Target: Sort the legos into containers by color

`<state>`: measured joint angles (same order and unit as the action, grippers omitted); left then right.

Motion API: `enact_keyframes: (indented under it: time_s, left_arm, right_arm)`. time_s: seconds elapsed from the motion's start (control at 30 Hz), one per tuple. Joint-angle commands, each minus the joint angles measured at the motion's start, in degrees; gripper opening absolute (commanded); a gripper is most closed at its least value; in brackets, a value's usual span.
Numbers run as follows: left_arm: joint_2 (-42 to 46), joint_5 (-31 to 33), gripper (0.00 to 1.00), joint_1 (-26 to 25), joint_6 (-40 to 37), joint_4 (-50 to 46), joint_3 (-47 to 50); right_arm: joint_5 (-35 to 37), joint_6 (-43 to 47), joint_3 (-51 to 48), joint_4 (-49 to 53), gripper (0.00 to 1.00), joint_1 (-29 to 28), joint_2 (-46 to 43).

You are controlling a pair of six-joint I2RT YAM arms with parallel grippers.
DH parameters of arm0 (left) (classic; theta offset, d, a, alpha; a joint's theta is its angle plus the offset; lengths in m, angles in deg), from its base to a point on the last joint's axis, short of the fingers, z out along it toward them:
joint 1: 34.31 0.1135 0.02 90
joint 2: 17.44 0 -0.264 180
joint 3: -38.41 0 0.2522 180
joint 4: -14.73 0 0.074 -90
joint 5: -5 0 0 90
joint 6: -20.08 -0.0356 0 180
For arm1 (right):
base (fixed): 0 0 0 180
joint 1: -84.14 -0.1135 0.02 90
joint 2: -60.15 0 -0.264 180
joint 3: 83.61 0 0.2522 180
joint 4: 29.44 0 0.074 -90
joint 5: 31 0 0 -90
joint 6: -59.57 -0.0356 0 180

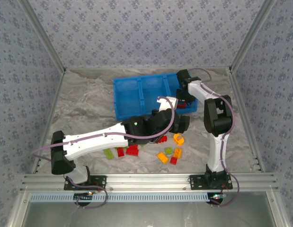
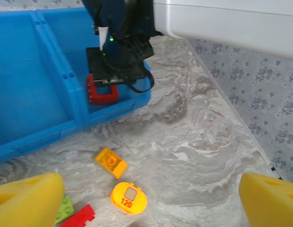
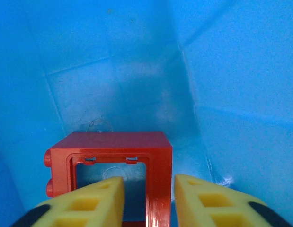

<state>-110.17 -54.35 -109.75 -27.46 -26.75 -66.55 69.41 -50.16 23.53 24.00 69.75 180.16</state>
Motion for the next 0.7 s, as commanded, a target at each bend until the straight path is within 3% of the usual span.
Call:
enact_keyframes:
  time_s: [0.0,0.23,0.37,0.47,0.67]
  left_arm:
    - [-1.4,-0.9,0.94,-0.8,-1.8,-1.5,-4.4]
    - [3.5,5.0,0.94,0.3,3.0,-9.8,-1.8]
    - [8.6,5.0,0.89,4.5,10.1,-21.5,3.2]
    - [13.9,3.3,0.86,9.4,16.5,-27.9,11.1]
    - [27.6,-2.6,0.78,20.0,23.9,-27.1,31.7]
  right_arm:
    - [-0.7,-0.5,2.1,1.9,0.41,-0.1,-1.5]
    - [0.6,-1.1,-0.2,2.1,0.43,-1.1,-15.0]
    - [1.1,-1.6,-8.3,-1.0,0.45,-3.3,-28.6]
    - [-1.0,-0.3,-18.8,-6.9,0.48,-8.8,-40.0]
    - [-9.6,0.0,-40.5,-19.1,0.51,-26.4,-59.6]
